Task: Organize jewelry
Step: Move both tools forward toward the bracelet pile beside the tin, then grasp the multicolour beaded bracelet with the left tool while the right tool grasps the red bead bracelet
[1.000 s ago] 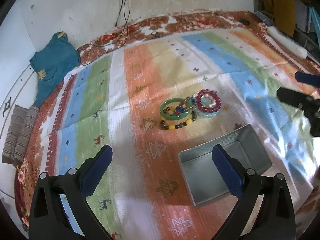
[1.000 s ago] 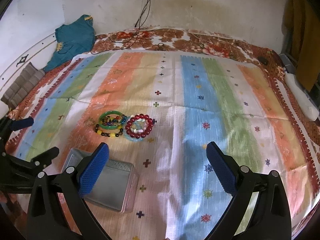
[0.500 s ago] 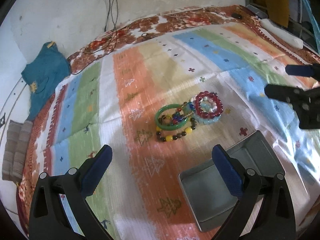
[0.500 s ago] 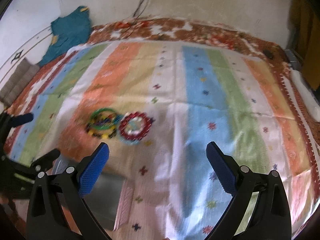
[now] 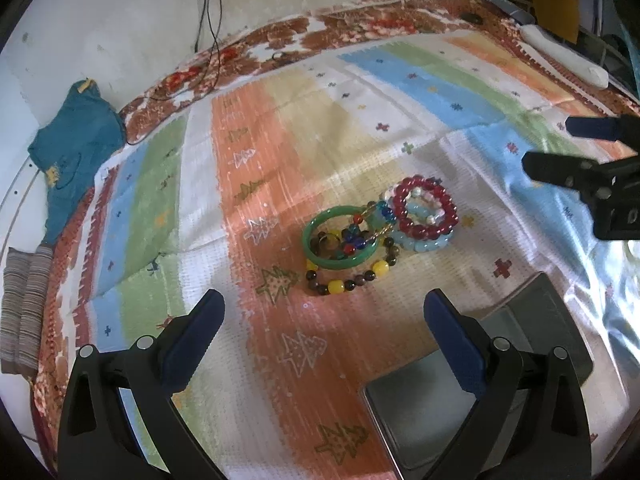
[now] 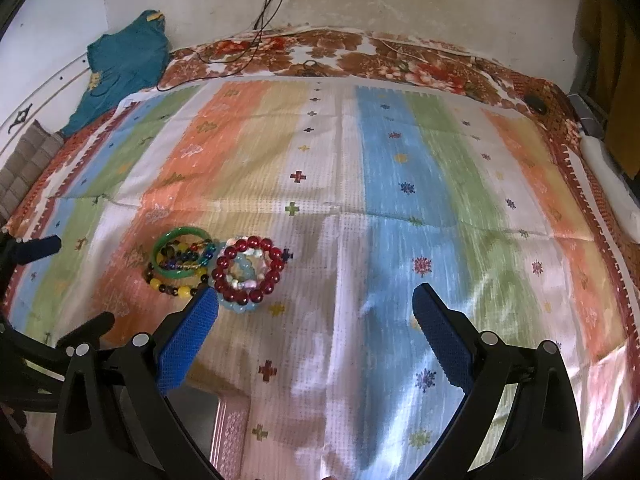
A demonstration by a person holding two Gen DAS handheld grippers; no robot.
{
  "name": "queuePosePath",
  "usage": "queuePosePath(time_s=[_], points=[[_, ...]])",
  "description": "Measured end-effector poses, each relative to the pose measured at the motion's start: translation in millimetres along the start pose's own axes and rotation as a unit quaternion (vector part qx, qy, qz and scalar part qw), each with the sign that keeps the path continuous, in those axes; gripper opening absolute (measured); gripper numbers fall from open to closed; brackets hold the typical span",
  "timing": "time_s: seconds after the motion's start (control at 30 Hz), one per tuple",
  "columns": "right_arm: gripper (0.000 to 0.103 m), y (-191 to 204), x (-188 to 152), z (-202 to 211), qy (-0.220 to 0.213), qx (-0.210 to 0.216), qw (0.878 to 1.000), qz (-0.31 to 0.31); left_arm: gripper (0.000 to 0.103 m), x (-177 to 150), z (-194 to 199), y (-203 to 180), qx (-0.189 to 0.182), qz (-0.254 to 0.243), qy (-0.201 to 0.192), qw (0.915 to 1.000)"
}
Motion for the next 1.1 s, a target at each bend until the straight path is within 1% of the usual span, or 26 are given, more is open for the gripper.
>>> queuePosePath(time_s=[0.13,0.33,0.4,0.53,0.63,0.77,0.8,0.87,0.9,0.93,0.97,1.03,1.1], points=[[0.099,0,4,-8,0.002,-0.010,1.000,0.013,0.097,3,-10,0,-0.009,0.000,0.007,0.9999],[0.098,-2,4,-25,0.019,-0.006,1.000,0.013,0.097,8,-21,-8,-0.017,-0.016,0.009,0.9997],[0.098,-3,4,-30,0.024,-0.008,1.000,0.008,0.095,8,-26,-11,-0.020,-0.024,0.015,0.9994],[0.098,-7,5,-42,0.033,0.009,0.999,-0.013,0.093,9,-34,-14,-0.020,-0.034,0.023,0.9990],[0.098,-6,8,-49,0.036,0.001,0.999,-0.006,0.091,11,-39,-16,-0.024,-0.036,0.027,0.9987],[0.098,-3,11,-58,0.043,0.007,0.999,-0.002,0.090,14,-44,-16,-0.025,-0.034,0.030,0.9987],[0.098,-2,12,-60,0.044,0.009,0.999,-0.002,0.089,14,-46,-17,-0.025,-0.036,0.031,0.9986],[0.098,0,14,-65,0.048,0.012,0.999,-0.001,0.082,14,-50,-19,-0.024,-0.043,0.036,0.9981],[0.098,0,15,-68,0.050,0.013,0.999,0.000,0.081,14,-51,-20,-0.023,-0.046,0.038,0.9979],[0.097,1,15,-70,0.052,0.013,0.999,-0.001,0.081,14,-53,-21,-0.023,-0.048,0.039,0.9978],[0.089,1,15,-72,0.054,0.014,0.998,-0.002,0.079,14,-55,-22,-0.025,-0.051,0.041,0.9976],[0.080,1,13,-78,0.064,0.018,0.998,-0.006,0.077,14,-58,-24,-0.027,-0.053,0.043,0.9973],[0.080,0,11,-84,0.070,0.020,0.997,-0.009,0.075,15,-60,-25,-0.031,-0.054,0.045,0.9970]])
Point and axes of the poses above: each gripper's, at about its wrist camera, not at the fingertips, and z roughly against the way its jaws point, y to its left, x to its top, the point moved 7 cm from there along -z, roughly the way its jaws point, and after that the axes turned 15 degrees about z, right-handed, at the moved point
